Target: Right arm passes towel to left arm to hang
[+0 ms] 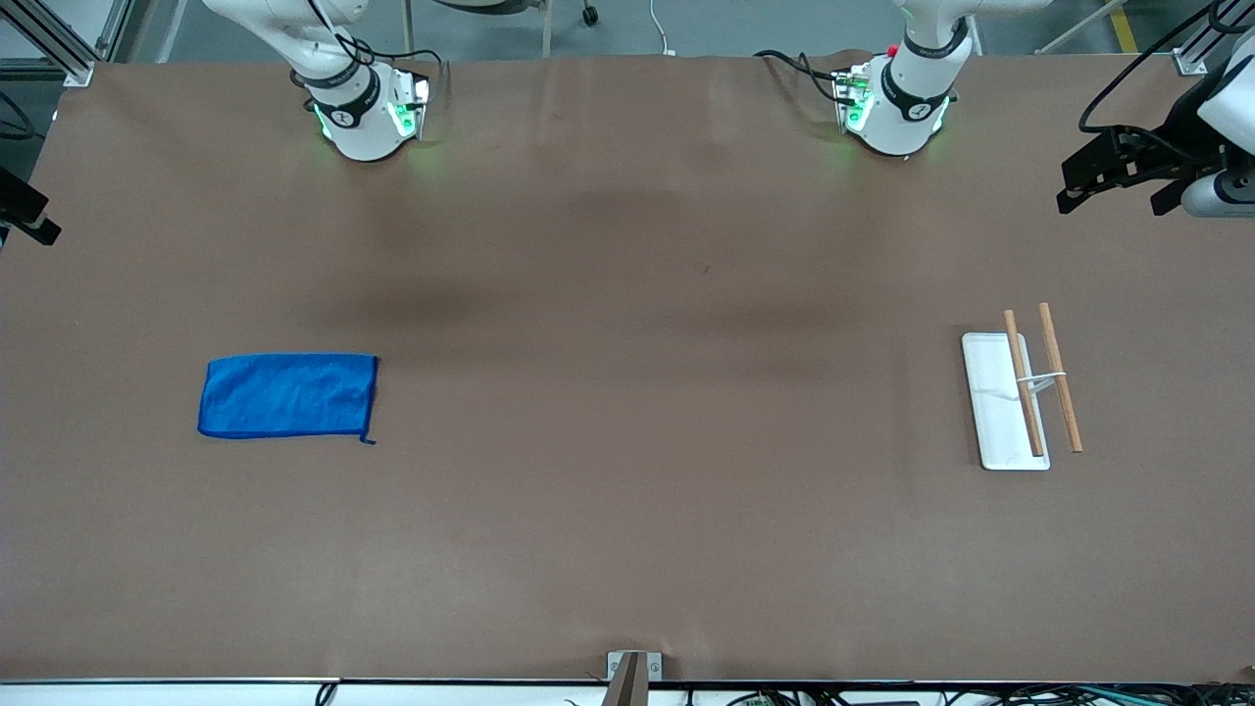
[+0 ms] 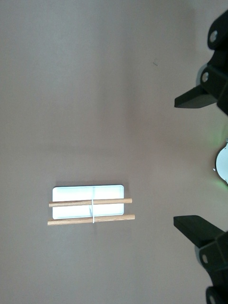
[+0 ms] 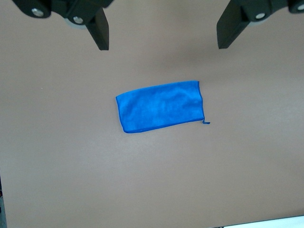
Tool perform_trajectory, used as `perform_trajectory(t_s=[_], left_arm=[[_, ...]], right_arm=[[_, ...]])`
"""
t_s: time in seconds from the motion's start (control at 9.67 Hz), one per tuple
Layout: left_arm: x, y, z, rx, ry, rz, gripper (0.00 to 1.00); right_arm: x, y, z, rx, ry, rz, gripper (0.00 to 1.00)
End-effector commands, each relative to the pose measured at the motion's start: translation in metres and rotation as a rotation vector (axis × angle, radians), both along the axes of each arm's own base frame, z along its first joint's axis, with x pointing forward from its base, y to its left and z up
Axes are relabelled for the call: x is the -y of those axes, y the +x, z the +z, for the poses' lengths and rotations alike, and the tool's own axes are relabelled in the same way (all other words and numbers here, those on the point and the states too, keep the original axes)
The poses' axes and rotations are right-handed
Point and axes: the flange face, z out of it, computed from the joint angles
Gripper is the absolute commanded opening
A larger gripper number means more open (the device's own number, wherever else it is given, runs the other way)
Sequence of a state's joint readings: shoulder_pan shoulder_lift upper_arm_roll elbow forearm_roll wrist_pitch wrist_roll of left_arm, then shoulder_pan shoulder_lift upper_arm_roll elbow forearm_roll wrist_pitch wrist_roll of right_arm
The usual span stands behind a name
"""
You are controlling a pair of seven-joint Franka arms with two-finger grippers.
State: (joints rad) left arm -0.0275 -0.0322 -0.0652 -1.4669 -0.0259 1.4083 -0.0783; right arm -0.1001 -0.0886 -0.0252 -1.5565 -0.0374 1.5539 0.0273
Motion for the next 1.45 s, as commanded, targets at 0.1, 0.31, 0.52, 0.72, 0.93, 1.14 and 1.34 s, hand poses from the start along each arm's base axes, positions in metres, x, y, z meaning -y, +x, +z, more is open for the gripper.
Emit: perform_trajectory(t_s=[0.1,0.31,0.52,0.72,0.93,1.14,1.34], left_arm=[[0.0019,0.0144,-0.0224,-0.039,0.005,0.000,1.00],[0.0014,0.0115,-0.0182,-0.032,0.002,-0.001,1.00],[0.0022,0.0104,-0.0166,-0.029,0.002,-0.004,1.00],[0.0006,0.0111,-0.0174,-0.030,0.002,-0.001,1.00],[0.0008,0.0111,-0.0181,-0.032,0.001,-0.002,1.00],[0.0012,0.0110,-0.0181,-0.032,0.004,-0.005,1.00],[0.0010,0.0106,-0.0180,-0.031,0.005,-0.005,1.00]], right_arm=[[0.0024,-0.0008,0.0013,0.000,0.022,0.006,1.00],[0.0031,-0.0010,0.0020,0.001,0.024,0.005,1.00],[0.0039,-0.0011,0.0020,0.001,0.024,0.002,1.00],[0.0039,-0.0011,0.0020,0.001,0.024,0.002,1.00],[0.0047,-0.0012,0.0020,0.001,0.024,0.000,1.00],[0.0055,-0.0013,0.0027,0.003,0.024,0.000,1.00],[0.0064,-0.0015,0.0034,0.004,0.022,0.001,1.00]])
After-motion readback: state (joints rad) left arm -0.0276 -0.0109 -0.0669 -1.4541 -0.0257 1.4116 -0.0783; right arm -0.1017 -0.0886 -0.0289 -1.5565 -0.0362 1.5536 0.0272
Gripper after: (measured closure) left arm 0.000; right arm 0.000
